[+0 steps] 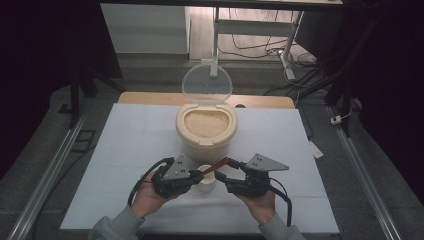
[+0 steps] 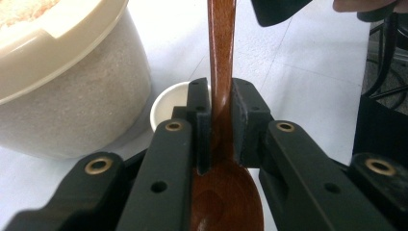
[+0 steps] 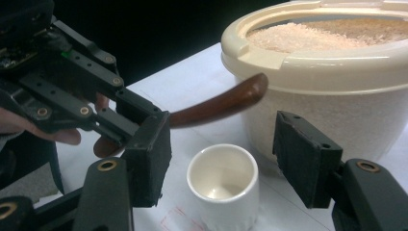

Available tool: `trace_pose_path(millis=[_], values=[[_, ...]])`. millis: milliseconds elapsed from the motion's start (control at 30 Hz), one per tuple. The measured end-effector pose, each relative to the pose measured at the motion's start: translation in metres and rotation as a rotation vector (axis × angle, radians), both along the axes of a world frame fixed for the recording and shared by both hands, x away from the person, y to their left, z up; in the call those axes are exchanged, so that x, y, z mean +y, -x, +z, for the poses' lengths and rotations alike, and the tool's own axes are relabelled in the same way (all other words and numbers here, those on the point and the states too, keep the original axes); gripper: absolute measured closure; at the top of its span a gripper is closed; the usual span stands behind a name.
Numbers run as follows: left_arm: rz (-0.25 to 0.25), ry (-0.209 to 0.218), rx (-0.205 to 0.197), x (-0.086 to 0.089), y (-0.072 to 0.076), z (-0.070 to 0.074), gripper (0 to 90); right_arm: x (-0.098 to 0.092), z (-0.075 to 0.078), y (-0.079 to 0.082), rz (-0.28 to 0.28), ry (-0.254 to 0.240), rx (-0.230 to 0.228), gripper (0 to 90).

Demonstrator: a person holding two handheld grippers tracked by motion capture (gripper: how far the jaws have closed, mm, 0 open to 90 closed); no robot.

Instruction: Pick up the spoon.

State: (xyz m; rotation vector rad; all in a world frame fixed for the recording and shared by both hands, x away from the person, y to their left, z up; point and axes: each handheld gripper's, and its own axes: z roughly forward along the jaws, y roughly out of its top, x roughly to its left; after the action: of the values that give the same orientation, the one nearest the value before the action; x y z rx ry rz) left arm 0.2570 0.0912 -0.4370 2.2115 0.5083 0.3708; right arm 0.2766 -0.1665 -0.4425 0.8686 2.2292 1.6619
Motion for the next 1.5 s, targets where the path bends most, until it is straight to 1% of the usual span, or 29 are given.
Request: trace_pose_path(millis=[67, 167, 267, 300, 367, 400, 500, 533, 567, 600, 700, 733, 767, 900, 933, 967, 1033, 1100, 1133, 1200, 1233, 1267, 1367, 1400, 1433, 1500], values=[[-0.002, 0.000, -0.002, 0.000, 0.001, 0.000, 78.3, 0.003, -0.001, 0.000, -0.007, -0.016, 0.004, 39.6], [-0.005, 0.005, -0.003, -0.001, 0.002, 0.000, 78.3, 0.004, -0.002, 0.000, -0.009, -0.015, -0.001, 40.2], [-0.005, 0.001, -0.003, -0.002, 0.001, -0.001, 78.3, 0.006, -0.003, 0.000, -0.014, -0.031, -0.001, 44.2], [-0.005, 0.001, -0.003, -0.002, 0.001, -0.001, 78.3, 0.006, -0.003, 0.000, -0.014, -0.031, -0.001, 44.2], [-0.002, 0.000, -0.003, -0.003, 0.001, -0.001, 78.3, 0.006, -0.003, 0.000, -0.020, -0.048, 0.004, 47.7], [0.000, -0.001, -0.005, -0.003, 0.001, -0.002, 78.3, 0.006, -0.002, 0.000, -0.023, -0.062, 0.012, 52.4], [0.006, -0.008, -0.010, -0.004, 0.002, -0.003, 78.3, 0.005, -0.001, 0.000, -0.020, -0.103, 0.037, 60.3], [0.006, -0.009, -0.010, -0.005, 0.002, -0.003, 78.3, 0.005, -0.001, 0.000, -0.020, -0.103, 0.037, 60.3], [0.004, -0.009, -0.010, -0.005, 0.002, -0.004, 78.3, 0.004, 0.000, 0.000, -0.015, -0.129, 0.049, 64.1], [0.004, -0.012, -0.013, -0.006, 0.002, -0.004, 78.3, 0.003, 0.000, 0.000, -0.011, -0.139, 0.056, 65.4], [0.010, -0.029, -0.021, -0.008, 0.003, -0.006, 78.4, 0.003, 0.000, -0.001, -0.002, -0.156, 0.070, 69.1], [0.010, -0.029, -0.021, -0.008, 0.003, -0.006, 78.4, 0.003, 0.000, -0.001, -0.002, -0.156, 0.070, 69.1], [0.009, -0.034, -0.022, -0.008, 0.003, -0.006, 78.5, 0.003, -0.001, -0.002, 0.010, -0.183, 0.087, 72.4], [0.011, -0.040, -0.025, -0.008, 0.003, -0.007, 78.6, 0.004, 0.000, -0.002, 0.042, -0.223, 0.100, 78.2], [0.011, -0.040, -0.025, -0.008, 0.003, -0.007, 78.6, 0.004, 0.000, -0.002, 0.042, -0.223, 0.100, 78.2], [0.010, -0.038, -0.026, -0.008, 0.003, -0.007, 78.6, 0.004, 0.000, -0.001, 0.070, -0.252, 0.112, 81.4], [0.008, -0.037, -0.026, -0.008, 0.004, -0.007, 78.7, 0.005, 0.001, -0.001, 0.086, -0.267, 0.116, 82.9], [0.005, -0.037, -0.028, -0.007, 0.004, -0.007, 78.7, 0.005, 0.001, 0.000, 0.089, -0.268, 0.113, 83.1], [0.003, -0.033, -0.028, -0.007, 0.004, -0.007, 78.5, 0.005, 0.001, 0.001, 0.095, -0.267, 0.100, 83.3], [0.004, -0.024, -0.026, -0.007, 0.004, -0.007, 77.7, 0.005, 0.002, 0.002, 0.098, -0.270, 0.092, 83.5], [0.008, -0.004, -0.018, -0.006, 0.004, -0.006, 76.8, 0.005, 0.002, 0.002, 0.100, -0.271, 0.084, 83.5], [0.008, -0.004, -0.018, -0.006, 0.004, -0.006, 75.0, 0.004, 0.003, 0.003, 0.104, -0.274, 0.077, 83.5], [0.027, 0.054, 0.004, 0.001, 0.003, -0.005, 63.6, 0.003, 0.005, 0.004, 0.107, -0.281, 0.060, 83.6], [0.035, 0.077, 0.014, 0.004, 0.003, -0.005, 63.6, 0.003, 0.005, 0.004, 0.107, -0.281, 0.060, 83.6], [0.043, 0.096, 0.025, 0.008, 0.003, -0.005, 54.3, 0.001, 0.007, 0.004, 0.115, -0.289, 0.047, 83.6], [0.062, 0.125, 0.038, 0.015, 0.003, -0.005, 48.5, -0.001, 0.008, 0.005, 0.103, -0.280, 0.029, 83.7]])
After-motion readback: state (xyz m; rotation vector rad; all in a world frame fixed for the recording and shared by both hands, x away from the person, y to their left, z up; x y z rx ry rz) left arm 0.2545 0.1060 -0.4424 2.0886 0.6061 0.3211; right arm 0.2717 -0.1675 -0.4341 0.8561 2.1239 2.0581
